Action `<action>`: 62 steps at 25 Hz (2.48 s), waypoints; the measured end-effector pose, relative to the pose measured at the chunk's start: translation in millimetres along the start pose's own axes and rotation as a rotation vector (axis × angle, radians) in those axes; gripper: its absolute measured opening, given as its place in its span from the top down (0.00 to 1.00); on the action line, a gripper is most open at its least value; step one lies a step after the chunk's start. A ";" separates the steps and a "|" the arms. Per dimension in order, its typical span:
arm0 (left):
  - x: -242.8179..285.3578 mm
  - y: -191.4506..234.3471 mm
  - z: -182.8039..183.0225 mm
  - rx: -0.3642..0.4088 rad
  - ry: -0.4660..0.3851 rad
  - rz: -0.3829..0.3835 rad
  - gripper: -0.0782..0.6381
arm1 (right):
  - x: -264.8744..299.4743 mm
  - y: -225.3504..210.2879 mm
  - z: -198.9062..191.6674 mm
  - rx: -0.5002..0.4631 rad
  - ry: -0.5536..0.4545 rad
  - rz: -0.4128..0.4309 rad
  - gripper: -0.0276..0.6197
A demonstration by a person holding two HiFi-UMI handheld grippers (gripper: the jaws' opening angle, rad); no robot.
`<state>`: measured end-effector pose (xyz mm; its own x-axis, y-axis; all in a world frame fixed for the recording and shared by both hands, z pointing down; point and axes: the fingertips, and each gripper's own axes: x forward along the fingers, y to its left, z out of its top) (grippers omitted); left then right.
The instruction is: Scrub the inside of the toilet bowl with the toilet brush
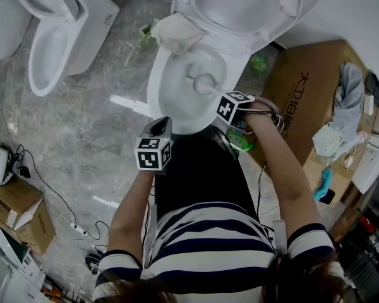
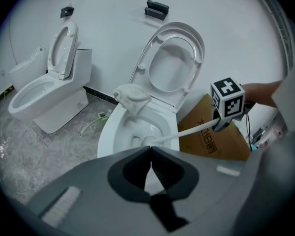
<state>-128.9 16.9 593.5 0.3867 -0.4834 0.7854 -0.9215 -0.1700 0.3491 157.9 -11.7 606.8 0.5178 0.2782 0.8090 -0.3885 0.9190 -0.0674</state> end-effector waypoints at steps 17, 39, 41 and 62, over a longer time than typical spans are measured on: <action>-9.4 11.4 -7.7 -0.020 -0.001 0.030 0.89 | 3.4 60.0 8.2 -0.046 -0.077 0.191 0.91; -12.0 5.5 -7.8 -0.012 -0.009 0.056 0.89 | -5.0 85.5 71.8 0.062 -0.303 0.335 0.91; -12.1 4.7 -8.4 -0.011 -0.010 0.058 0.89 | -5.5 78.9 76.1 0.064 -0.323 0.325 0.91; -13.2 5.2 5.7 -0.030 -0.037 0.083 0.89 | -5.5 -7.1 87.8 0.287 -0.444 0.193 0.91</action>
<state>-139.0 17.5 582.1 0.3071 -0.5266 0.7927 -0.9486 -0.1025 0.2994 90.9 -44.2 654.1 0.0698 0.2327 0.9700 -0.6685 0.7327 -0.1276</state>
